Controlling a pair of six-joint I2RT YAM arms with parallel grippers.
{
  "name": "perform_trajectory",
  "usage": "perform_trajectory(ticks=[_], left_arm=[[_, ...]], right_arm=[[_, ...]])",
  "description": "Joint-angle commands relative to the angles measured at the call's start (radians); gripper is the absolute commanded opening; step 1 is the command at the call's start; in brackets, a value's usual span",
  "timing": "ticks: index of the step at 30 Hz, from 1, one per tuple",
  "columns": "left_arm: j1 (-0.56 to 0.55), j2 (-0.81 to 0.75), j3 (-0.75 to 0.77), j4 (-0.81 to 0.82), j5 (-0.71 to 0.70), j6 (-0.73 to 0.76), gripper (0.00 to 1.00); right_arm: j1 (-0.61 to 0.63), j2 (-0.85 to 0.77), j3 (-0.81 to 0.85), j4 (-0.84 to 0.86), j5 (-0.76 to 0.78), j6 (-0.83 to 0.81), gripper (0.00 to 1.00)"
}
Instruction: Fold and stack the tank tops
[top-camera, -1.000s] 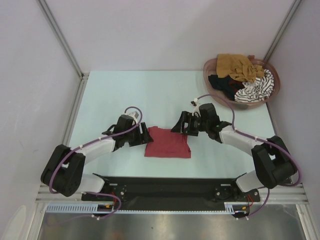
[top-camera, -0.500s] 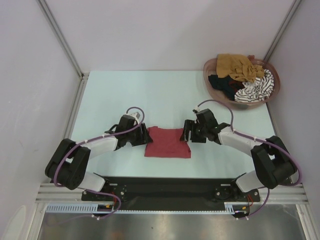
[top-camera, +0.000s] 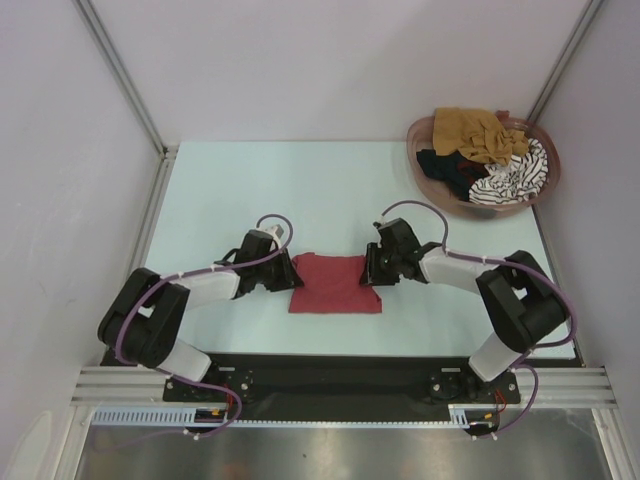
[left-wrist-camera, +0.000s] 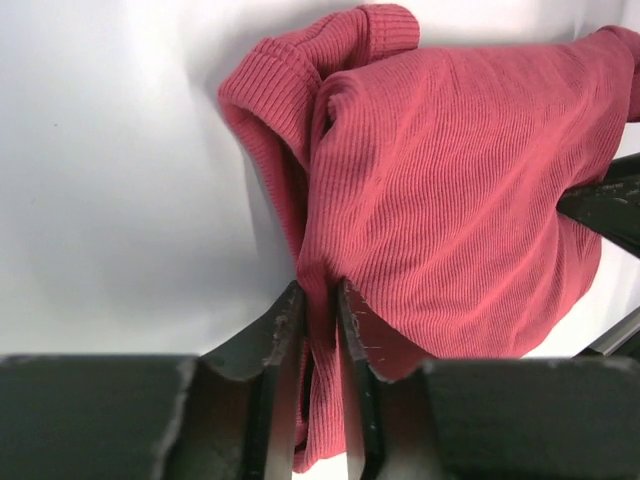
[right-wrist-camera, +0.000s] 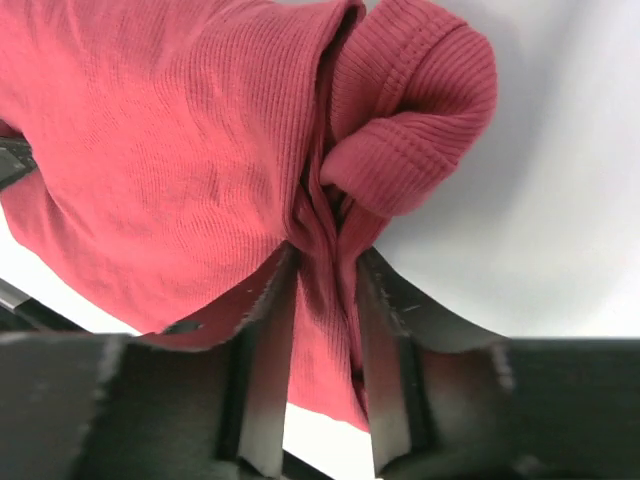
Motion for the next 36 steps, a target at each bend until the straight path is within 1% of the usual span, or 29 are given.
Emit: perform_trajectory(ticks=[1,2,5,8,10,15,16,17,19,20,22,24,26,29,31,34,36], left_arm=[[0.002,0.017,0.021,0.023,-0.028,-0.006,0.23],[0.005,0.017,0.017,0.034,-0.039,-0.007,0.22],[0.022,0.028,0.026,0.028,-0.039,-0.001,0.21],[0.044,0.034,0.043,0.005,-0.059,0.009,0.18],[0.064,0.032,0.035,0.016,-0.056,0.008,0.16],[0.191,0.046,0.027,0.031,-0.010,0.000,0.12],[0.232,0.049,0.032,0.025,0.000,0.003,0.12],[0.254,0.052,0.040,0.010,-0.003,0.008,0.12],[0.310,0.057,0.047,-0.012,-0.032,0.022,0.13],[0.330,0.058,0.047,-0.016,-0.031,0.025,0.13],[0.381,0.064,0.049,-0.013,-0.019,0.029,0.14],[0.392,0.068,0.060,-0.015,-0.019,0.042,0.15],[0.394,0.069,0.081,-0.041,-0.055,0.052,0.15],[0.409,0.071,0.090,-0.041,-0.091,0.051,0.15],[0.417,0.077,0.098,-0.041,-0.082,0.051,0.15],[0.417,0.100,0.119,-0.041,-0.049,0.062,0.15],[0.412,0.115,0.133,-0.067,-0.065,0.063,0.14]], right_arm=[[0.007,0.032,0.057,0.020,0.023,-0.003,0.33],[0.012,0.049,0.067,0.015,0.024,-0.004,0.29],[0.021,0.072,0.109,0.007,0.034,-0.004,0.24],[0.032,0.103,0.145,0.020,0.032,0.000,0.21],[0.039,0.141,0.187,0.024,0.028,0.003,0.21],[0.056,0.253,0.311,0.030,0.021,0.019,0.21],[0.065,0.302,0.336,0.035,0.014,0.026,0.22],[0.067,0.325,0.395,0.034,0.009,0.029,0.21],[0.084,0.377,0.454,0.029,-0.001,0.042,0.22],[0.091,0.423,0.519,0.023,-0.003,0.046,0.22],[0.099,0.455,0.573,0.015,0.001,0.052,0.22],[0.104,0.497,0.624,0.027,-0.008,0.069,0.22],[0.105,0.534,0.652,0.035,-0.025,0.079,0.22],[0.116,0.570,0.730,0.017,-0.038,0.076,0.22],[0.121,0.594,0.773,-0.006,-0.026,0.074,0.22],[0.118,0.594,0.776,-0.005,-0.025,0.077,0.22],[0.107,0.589,0.771,-0.015,-0.023,0.074,0.20]])
